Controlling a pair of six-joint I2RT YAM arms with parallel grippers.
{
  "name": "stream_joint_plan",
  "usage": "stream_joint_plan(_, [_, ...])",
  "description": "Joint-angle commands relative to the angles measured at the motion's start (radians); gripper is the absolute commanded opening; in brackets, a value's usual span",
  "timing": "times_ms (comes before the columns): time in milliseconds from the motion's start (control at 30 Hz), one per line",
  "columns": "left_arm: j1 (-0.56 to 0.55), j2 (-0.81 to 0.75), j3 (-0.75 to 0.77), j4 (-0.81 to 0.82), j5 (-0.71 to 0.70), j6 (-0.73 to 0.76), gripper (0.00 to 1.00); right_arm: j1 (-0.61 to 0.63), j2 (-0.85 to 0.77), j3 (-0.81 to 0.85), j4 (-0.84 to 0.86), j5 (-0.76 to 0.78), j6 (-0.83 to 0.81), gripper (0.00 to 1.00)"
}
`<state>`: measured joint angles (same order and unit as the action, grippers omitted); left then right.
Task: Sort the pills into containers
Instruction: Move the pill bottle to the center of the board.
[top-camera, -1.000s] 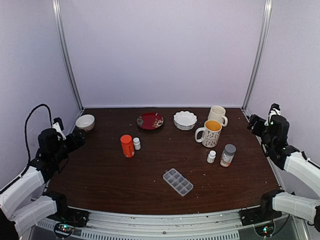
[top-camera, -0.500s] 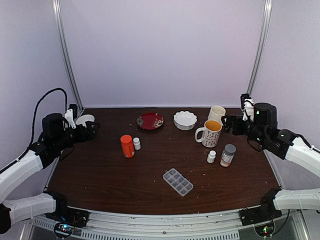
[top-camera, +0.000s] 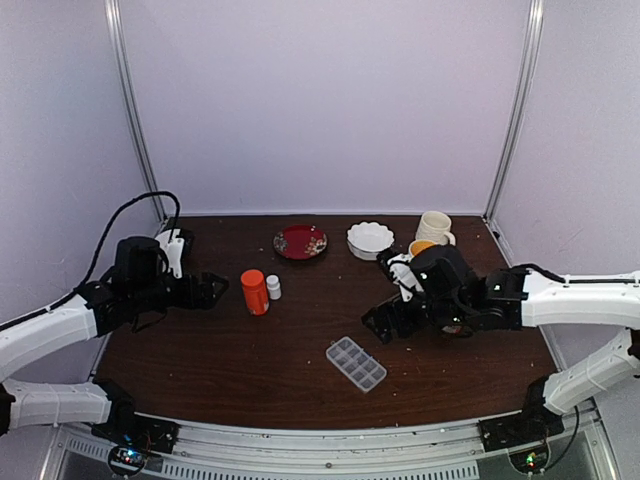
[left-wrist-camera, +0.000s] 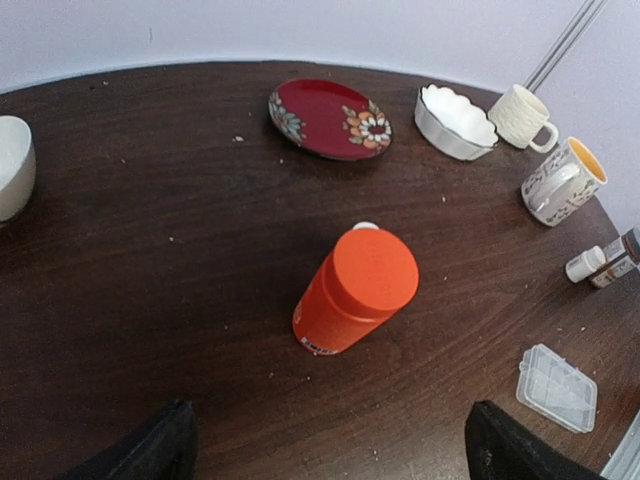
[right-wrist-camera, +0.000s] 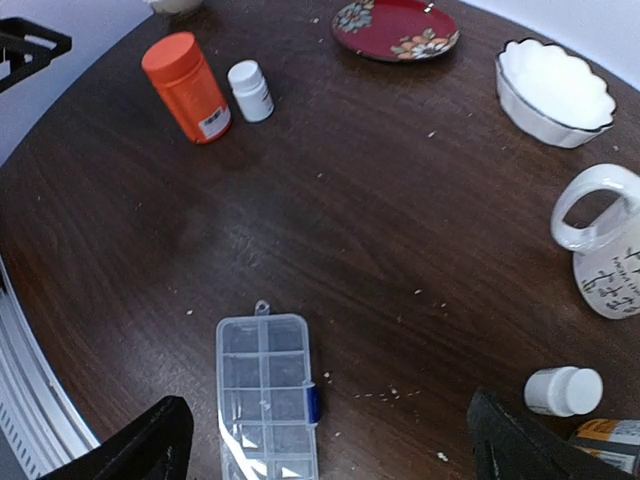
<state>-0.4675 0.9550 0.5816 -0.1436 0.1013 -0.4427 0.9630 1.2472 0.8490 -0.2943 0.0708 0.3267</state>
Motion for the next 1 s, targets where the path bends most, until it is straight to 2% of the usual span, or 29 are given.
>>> stream_joint_plan(0, [-0.041, 0.052, -0.044, 0.042, 0.013, 0.006, 0.96, 0.095, 0.08, 0.034, -0.037, 0.021, 0.052, 1.0])
stream_joint_plan(233, [-0.072, 0.229, -0.089, 0.235, 0.035, -0.026, 0.97, 0.128, 0.201, 0.044, -0.004, -0.089, 0.135, 1.0])
stream_joint_plan(333, [-0.072, 0.291, -0.071, 0.282, 0.033, -0.028, 0.97, 0.146, 0.253, 0.072, -0.039, -0.083, 0.156, 1.0])
stream_joint_plan(500, [-0.071, 0.393, -0.013, 0.302, 0.029, -0.023, 0.95, 0.174, 0.332, 0.083, -0.067, -0.079, 0.19, 1.0])
stream_joint_plan(700, [-0.072, 0.482, 0.009, 0.401, 0.014, -0.04, 0.96, 0.19, 0.365, 0.07, -0.076, -0.051, 0.243, 1.0])
stream_joint_plan(967, [-0.07, 0.595, 0.131, 0.361, -0.085, -0.036, 0.96, 0.201, 0.416, 0.109, -0.13, -0.017, 0.25, 1.0])
